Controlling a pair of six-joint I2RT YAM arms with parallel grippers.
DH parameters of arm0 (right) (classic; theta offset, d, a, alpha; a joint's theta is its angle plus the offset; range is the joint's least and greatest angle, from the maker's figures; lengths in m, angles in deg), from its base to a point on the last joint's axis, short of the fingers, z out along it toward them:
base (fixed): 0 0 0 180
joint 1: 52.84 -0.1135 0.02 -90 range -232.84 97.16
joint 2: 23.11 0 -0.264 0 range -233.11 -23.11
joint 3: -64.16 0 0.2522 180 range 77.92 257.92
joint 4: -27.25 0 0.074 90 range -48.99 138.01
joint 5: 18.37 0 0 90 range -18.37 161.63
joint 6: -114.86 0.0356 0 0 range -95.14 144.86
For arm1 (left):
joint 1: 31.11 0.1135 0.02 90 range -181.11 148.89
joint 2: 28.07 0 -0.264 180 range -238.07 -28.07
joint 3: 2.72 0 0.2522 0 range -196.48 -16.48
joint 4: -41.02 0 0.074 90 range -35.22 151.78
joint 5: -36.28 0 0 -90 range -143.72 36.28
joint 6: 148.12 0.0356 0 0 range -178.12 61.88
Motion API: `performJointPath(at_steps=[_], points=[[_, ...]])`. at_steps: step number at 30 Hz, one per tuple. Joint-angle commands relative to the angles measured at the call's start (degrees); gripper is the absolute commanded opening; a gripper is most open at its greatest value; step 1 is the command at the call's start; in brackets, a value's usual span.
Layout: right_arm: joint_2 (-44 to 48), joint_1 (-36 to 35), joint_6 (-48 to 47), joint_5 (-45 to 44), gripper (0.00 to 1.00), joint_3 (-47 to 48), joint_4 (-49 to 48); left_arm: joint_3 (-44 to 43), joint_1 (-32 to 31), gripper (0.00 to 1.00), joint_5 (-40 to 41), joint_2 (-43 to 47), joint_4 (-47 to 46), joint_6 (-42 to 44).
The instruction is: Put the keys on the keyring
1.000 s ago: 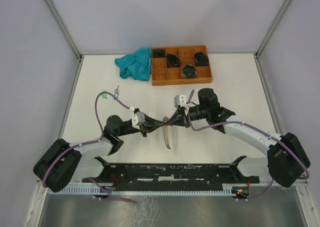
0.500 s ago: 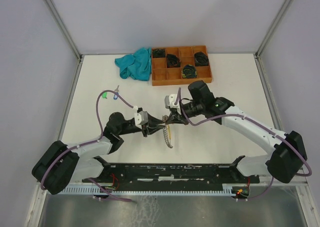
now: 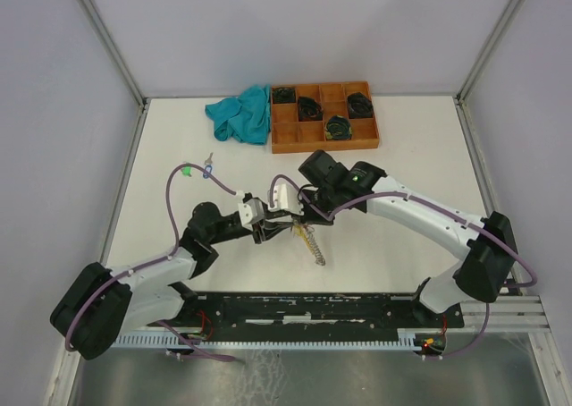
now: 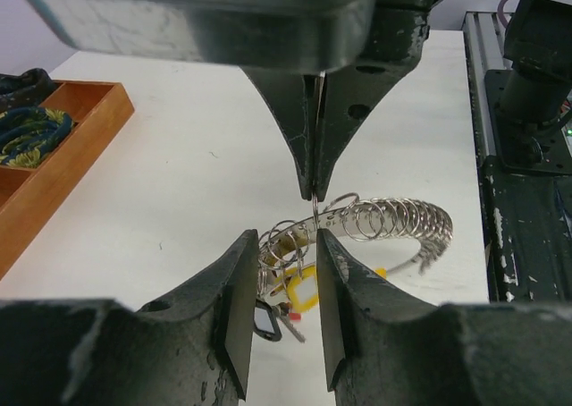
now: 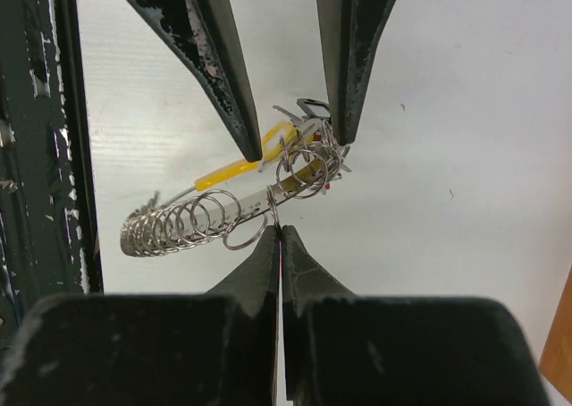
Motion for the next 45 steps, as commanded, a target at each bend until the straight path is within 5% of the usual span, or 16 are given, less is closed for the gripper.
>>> performJointPath(at_steps=[1,14,45], points=[[1.02,-1.06,-0.47,-3.55,0.01,3.0,2.2,-0.67,-0.02,0.4,-1.58,-2.56,-4.14,0.53],[0.85,-1.61,0.55,-2.25,0.01,2.84,0.25,-1.55,-0.36,0.38,-6.84,-12.08,-19.11,-9.43],[3.51,-1.67,4.32,-1.88,0.01,0.77,-4.16,-2.03,-0.88,0.32,-2.11,-16.02,-19.2,-10.8]])
